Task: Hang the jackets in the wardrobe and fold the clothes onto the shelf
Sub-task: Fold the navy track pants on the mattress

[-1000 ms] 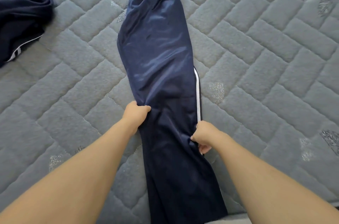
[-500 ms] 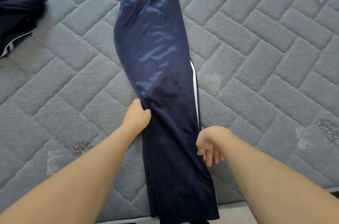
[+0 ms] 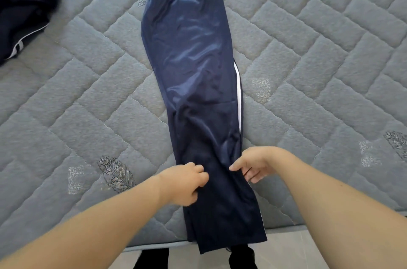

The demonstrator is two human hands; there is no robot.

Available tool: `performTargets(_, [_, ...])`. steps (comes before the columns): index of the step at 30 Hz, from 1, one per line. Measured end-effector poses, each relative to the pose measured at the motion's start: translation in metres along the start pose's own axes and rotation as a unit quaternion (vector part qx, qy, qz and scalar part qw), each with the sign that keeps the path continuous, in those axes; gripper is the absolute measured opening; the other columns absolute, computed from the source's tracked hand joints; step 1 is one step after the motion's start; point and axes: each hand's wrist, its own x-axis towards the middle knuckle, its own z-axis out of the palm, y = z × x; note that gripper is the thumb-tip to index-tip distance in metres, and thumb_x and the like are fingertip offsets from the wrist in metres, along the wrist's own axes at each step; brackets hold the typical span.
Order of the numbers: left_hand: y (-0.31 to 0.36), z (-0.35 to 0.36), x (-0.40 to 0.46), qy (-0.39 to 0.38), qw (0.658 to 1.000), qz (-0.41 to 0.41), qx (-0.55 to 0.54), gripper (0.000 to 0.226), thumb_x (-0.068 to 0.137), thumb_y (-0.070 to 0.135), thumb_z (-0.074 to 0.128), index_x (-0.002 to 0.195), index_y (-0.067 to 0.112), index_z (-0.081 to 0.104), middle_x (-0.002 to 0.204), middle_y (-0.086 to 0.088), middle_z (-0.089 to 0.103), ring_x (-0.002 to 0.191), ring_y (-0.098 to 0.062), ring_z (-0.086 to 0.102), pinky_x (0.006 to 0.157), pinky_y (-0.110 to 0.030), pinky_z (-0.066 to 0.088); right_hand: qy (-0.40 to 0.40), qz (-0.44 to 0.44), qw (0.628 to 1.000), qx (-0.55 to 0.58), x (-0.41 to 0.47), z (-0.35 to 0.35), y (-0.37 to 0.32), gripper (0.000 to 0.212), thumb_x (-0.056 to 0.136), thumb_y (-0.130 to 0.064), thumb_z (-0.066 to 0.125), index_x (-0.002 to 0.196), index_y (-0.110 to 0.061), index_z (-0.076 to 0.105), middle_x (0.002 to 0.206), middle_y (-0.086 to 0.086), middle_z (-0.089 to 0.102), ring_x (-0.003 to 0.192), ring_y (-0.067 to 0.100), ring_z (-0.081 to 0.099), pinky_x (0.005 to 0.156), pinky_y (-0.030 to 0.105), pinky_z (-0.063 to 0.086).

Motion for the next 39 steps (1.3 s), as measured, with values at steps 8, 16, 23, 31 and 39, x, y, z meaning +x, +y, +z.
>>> performTargets(8, [-0.017,0.05,-0.009,-0.003,0.977,0.033,0.209,0.104,0.074,0.052,0.072,0.152,0.02,0.01,0.152,-0.01,0.018,0.132,-0.03,0.029,0.107,-0.04,0.033,-0.064,0.009,0.978,0.198,-0.007,0.025,0.015,0.017,0.098,-0.024,0.056,0.106,-0.013,0.065,0.093,0.004,0.074,0.085,0.021,0.067,0.087,0.038,0.053])
performTargets(16, [-0.013,0.025,-0.007,0.214,0.969,-0.096,-0.077,0.016,0.082,0.01,0.055,0.095,0.02,0.056,0.097,0.0,0.06,0.092,-0.028,0.057,0.077,-0.04,0.046,0.013,-0.073,0.928,0.366,-0.044,0.002,-0.036,0.02,0.097,-0.02,0.053,0.085,-0.007,0.063,0.059,0.007,0.069,0.048,0.021,0.065,0.04,0.023,0.05])
performTargets(23, [-0.064,-0.062,0.007,0.197,0.628,-0.404,-0.635,0.03,0.099,0.038,0.046,0.111,0.013,0.058,0.096,-0.008,0.064,0.084,-0.025,0.06,0.067,-0.029,0.047,0.137,-0.19,0.84,0.49,-0.051,-0.024,-0.093,0.016,0.103,-0.024,0.036,0.098,-0.015,0.048,0.083,0.011,0.062,0.067,0.023,0.063,0.062,0.033,0.048])
performTargets(31, [-0.129,-0.084,0.021,0.34,0.595,-0.374,-0.625,0.032,0.08,0.045,0.067,0.093,0.019,0.053,0.091,-0.001,0.065,0.079,-0.018,0.064,0.06,-0.031,0.047,0.324,-0.228,0.913,0.096,-0.011,-0.03,-0.138,0.077,0.086,-0.02,0.066,0.151,-0.016,0.026,0.136,0.01,0.045,0.115,0.026,0.053,0.091,0.032,0.044])
performTargets(39, [-0.147,-0.099,0.037,0.403,0.627,-0.329,-0.581,0.017,0.098,0.014,0.044,0.096,0.027,0.055,0.092,0.003,0.06,0.075,-0.011,0.056,0.06,-0.017,0.045,0.378,-0.221,0.899,-0.018,0.007,-0.031,-0.177,0.036,0.087,-0.034,0.066,0.11,-0.011,0.05,0.114,0.008,0.055,0.106,0.031,0.055,0.089,0.041,0.047])
